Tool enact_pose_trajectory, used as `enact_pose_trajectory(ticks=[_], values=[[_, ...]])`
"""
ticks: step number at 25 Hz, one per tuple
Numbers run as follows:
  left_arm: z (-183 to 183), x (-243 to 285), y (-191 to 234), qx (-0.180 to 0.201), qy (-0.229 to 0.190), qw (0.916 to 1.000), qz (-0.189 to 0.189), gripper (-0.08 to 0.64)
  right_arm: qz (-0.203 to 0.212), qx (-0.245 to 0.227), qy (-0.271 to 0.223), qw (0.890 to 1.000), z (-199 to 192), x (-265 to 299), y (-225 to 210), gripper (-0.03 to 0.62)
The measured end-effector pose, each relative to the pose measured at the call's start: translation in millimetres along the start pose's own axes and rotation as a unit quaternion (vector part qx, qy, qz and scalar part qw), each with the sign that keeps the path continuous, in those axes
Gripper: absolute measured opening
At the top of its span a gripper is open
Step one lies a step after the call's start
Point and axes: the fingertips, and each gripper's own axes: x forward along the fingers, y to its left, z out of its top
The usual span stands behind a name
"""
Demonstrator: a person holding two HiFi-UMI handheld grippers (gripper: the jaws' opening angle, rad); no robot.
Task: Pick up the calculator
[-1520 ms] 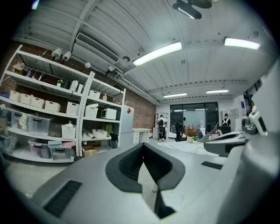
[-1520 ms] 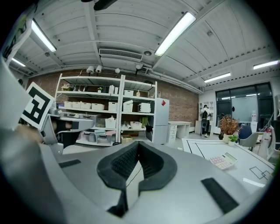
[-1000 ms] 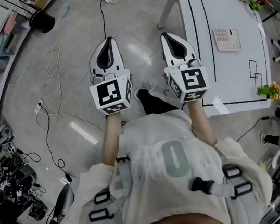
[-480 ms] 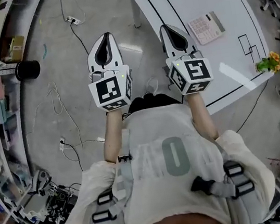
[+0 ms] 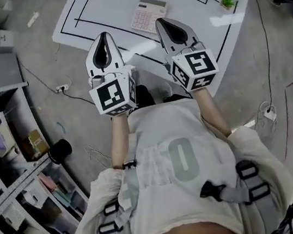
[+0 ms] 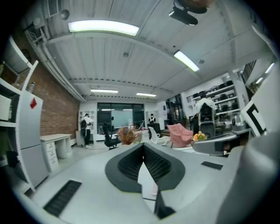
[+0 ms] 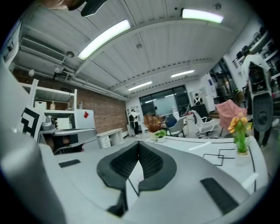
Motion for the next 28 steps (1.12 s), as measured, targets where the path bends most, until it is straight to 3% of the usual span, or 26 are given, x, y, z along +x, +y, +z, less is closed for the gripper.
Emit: enact_pose_trajectory(ticks=[5, 12, 19, 28], values=[[12, 46, -63, 0.026, -0.022, 0.9927, -0.115, 0.020, -0.125, 0.005, -0.032, 0.992, 13, -43, -63, 0.006], [21, 77, -119, 0.017, -0.041, 0.9673, -0.250, 0.020, -0.278, 0.011, -0.037, 0.960, 18, -103, -100, 0.006], [30, 95, -139, 0.027, -0.049, 0.9475, -0.315, 0.020, -0.353, 0.026, -0.046, 0.934, 23, -121, -107, 0.006], [27, 110, -134, 0.025, -0.048, 0.9391, -0.339, 0.020, -0.377, 0.023, -0.049, 0.925, 25, -115, -101, 0.008]])
